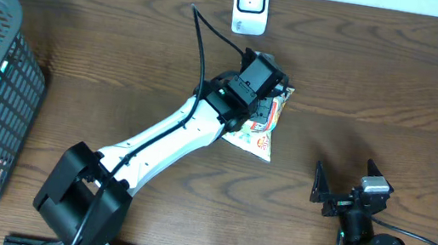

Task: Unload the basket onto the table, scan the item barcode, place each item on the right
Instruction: 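Lower the pack onto the table in front of the scanner, adjust, then open the left gripper and retract it back over the basket, then move the left gripper back down onto the wet-wipes pack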

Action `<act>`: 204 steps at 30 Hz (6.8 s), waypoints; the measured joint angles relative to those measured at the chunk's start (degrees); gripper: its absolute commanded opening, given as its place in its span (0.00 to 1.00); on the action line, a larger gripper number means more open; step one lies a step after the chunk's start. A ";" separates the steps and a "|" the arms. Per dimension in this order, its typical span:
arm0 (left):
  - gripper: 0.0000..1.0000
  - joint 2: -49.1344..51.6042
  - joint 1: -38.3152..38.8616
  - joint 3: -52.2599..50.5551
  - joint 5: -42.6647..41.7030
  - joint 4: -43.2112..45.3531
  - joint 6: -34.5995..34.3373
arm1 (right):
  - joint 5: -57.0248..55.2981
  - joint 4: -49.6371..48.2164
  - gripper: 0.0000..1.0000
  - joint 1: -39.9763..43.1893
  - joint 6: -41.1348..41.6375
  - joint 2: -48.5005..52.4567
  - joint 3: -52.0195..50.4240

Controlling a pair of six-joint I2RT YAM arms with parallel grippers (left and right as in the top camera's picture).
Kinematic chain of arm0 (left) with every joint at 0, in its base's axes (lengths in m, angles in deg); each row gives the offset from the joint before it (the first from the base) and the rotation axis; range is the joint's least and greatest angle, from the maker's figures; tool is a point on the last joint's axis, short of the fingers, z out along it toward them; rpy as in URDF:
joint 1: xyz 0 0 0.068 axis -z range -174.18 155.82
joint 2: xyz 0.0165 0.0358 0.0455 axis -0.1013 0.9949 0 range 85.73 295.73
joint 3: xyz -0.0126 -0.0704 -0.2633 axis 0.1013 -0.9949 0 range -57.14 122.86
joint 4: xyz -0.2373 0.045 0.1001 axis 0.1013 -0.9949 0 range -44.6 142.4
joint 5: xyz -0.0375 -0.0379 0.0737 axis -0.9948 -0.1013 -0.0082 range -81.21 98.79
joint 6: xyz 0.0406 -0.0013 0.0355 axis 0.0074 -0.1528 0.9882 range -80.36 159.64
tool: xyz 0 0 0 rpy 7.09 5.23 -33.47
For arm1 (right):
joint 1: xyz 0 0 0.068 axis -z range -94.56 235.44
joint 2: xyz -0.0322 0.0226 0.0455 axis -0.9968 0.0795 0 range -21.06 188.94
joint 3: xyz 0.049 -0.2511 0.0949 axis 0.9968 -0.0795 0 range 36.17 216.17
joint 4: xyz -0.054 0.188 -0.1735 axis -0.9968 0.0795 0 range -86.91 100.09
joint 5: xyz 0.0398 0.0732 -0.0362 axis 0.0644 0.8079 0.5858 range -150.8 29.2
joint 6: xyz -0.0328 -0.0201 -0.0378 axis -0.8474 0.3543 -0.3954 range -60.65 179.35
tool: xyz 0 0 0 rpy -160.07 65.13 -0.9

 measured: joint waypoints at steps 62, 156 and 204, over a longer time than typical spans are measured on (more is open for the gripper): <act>0.21 9.05 -0.15 0.70 0.42 4.70 1.97 | 0.02 0.00 0.99 0.00 0.00 0.00 0.00; 0.58 -39.17 -45.33 3.76 -4.00 -0.35 10.29 | 0.02 0.00 0.99 0.00 0.00 0.00 0.00; 0.08 -22.62 -66.86 22.32 -37.90 -28.33 10.71 | 0.02 -0.02 0.99 0.00 0.00 0.00 0.00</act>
